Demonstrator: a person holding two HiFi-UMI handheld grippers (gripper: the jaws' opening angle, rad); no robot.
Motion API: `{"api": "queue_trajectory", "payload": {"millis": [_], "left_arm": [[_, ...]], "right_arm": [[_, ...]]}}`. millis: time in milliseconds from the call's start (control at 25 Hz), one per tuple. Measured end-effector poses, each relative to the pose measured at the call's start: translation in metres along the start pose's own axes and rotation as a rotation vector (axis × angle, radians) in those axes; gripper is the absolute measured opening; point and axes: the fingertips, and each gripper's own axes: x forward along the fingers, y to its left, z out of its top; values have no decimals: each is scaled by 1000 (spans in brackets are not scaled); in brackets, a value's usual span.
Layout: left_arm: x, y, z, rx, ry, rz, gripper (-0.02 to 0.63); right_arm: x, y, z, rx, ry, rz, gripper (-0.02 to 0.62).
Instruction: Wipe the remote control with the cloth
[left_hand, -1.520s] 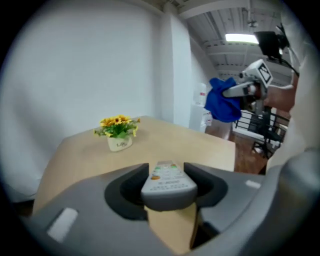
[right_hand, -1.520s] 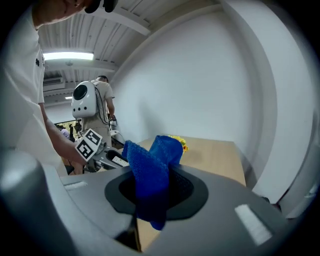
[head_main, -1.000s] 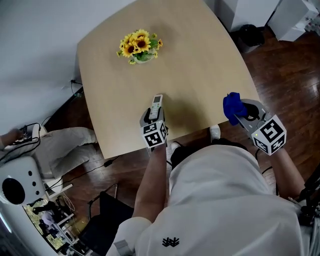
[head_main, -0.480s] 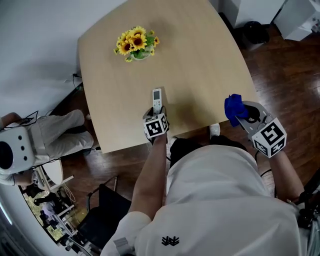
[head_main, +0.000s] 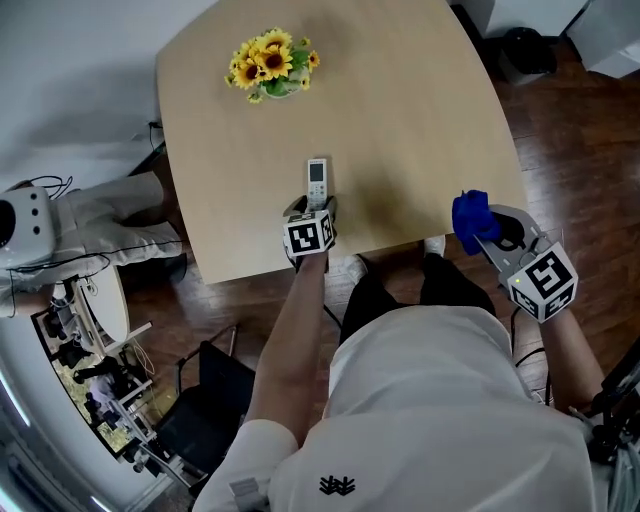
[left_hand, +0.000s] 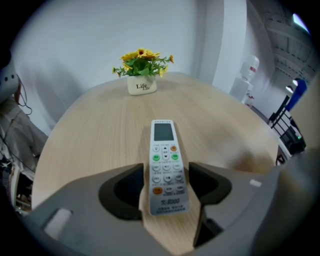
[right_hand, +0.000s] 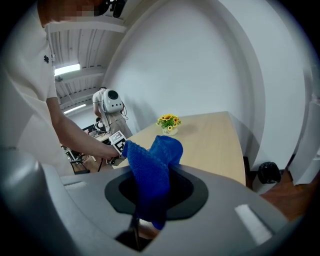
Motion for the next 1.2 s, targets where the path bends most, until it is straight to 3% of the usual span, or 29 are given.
{"api": "queue_trajectory", "payload": {"millis": [160, 360, 560, 640, 800, 920, 1040, 1200], "left_arm": [[-14, -4, -2, 58, -17, -3, 302], [-58, -3, -29, 245, -95, 62, 302], [-89, 4, -125, 255, -82, -1, 300], [-101, 7, -173, 267, -104, -22, 261], [-122, 6, -268, 296, -158, -106, 253], [-154, 7, -320, 282, -195, -184, 253], [-205, 17, -374, 248, -221, -267, 222], [-260, 40, -420, 209, -279, -310, 213]], "right_arm": [[9, 3, -18, 10, 4, 26, 78], [19, 23, -44, 22, 5, 25, 78], [18, 74, -62, -6, 10, 0, 78], [15, 103, -75, -39, 22, -16, 78], [4, 172, -103, -122, 27, -74, 78], [-7, 235, -121, -122, 25, -127, 78], [-21, 319, -141, -102, 28, -119, 78], [-44, 389, -147, -163, 47, -118, 78]]}}
